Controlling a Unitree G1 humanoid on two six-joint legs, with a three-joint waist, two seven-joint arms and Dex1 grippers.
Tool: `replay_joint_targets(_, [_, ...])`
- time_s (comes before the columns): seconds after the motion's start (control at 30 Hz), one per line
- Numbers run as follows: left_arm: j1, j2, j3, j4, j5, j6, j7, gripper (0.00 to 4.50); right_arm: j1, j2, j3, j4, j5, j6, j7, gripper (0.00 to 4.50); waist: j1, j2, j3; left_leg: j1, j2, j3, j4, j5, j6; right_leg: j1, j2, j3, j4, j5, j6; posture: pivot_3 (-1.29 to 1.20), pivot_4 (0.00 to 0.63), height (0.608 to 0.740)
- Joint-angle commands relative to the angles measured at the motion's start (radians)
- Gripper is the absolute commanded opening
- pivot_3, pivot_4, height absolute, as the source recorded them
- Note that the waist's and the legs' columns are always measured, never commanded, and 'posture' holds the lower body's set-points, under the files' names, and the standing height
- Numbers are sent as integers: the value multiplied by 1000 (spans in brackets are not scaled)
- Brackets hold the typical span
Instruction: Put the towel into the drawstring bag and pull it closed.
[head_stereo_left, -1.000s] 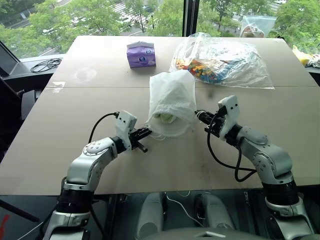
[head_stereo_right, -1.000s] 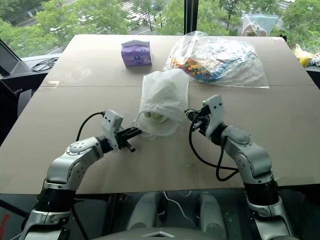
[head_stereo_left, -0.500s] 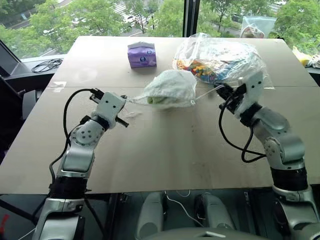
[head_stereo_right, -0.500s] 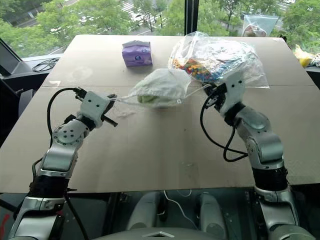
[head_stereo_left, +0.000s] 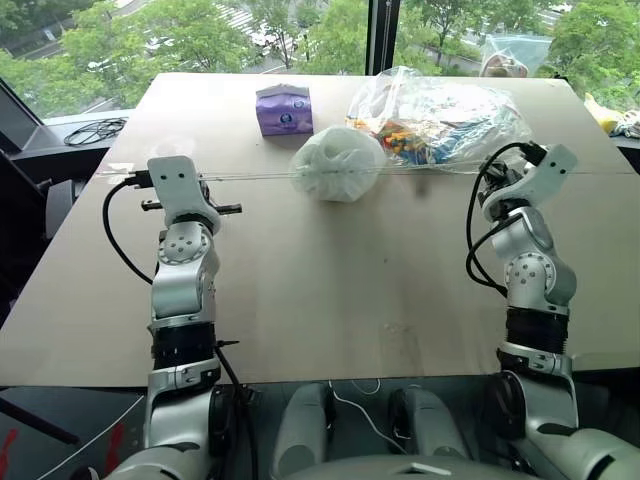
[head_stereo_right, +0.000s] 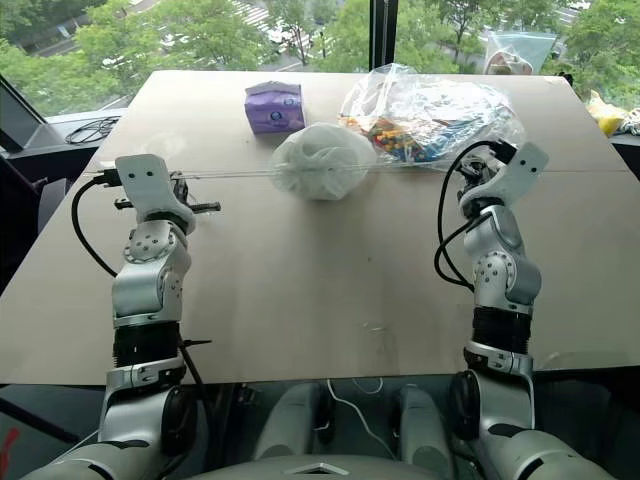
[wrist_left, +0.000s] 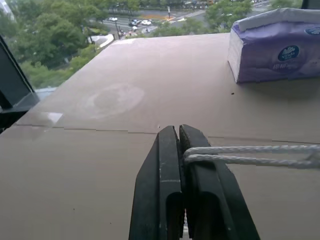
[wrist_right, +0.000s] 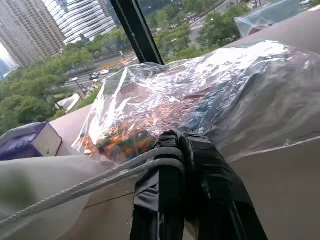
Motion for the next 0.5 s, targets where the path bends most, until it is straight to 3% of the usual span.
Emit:
replay_joint_targets(0.03, [-22, 32, 181, -6, -31, 49, 135, 56, -36, -24, -227, 30, 71, -59, -227, 0, -2, 0, 0, 0, 0, -1, 1, 0, 0, 0, 0, 0, 2, 0, 0, 0, 150, 739])
replay_joint_targets(0.17, [-26, 55, 196, 8, -54, 60, 158, 56, -56, -14, -315, 73, 132, -126, -398, 0, -8, 0, 0, 1, 0, -3, 2, 0, 0, 0, 0, 0, 4, 0, 0, 0, 150, 739])
replay_joint_targets(0.23, [-24, 69, 164, 8, -65, 53, 119, 56, -51, -36, -277, 76, 145, -113, -353, 0, -12, 0, 0, 1, 0, -3, 2, 0, 0, 0, 0, 1, 4, 0, 0, 0, 150, 739])
replay_joint_targets(0.47, [10, 120, -113, -65, -107, 53, -244, 56, 32, -187, 110, -40, 117, 106, 110, 0, -24, 1, 0, 1, 0, -3, 2, 0, 0, 0, 0, 2, 3, 0, 0, 0, 150, 739])
replay_joint_targets(0.5, [21, 131, -129, -92, -140, 80, -302, 297, 50, -232, 170, -65, 98, 111, 202, 313, -25, 1, 0, 1, 0, -3, 2, 0, 0, 0, 0, 2, 3, 0, -1, 0, 150, 739])
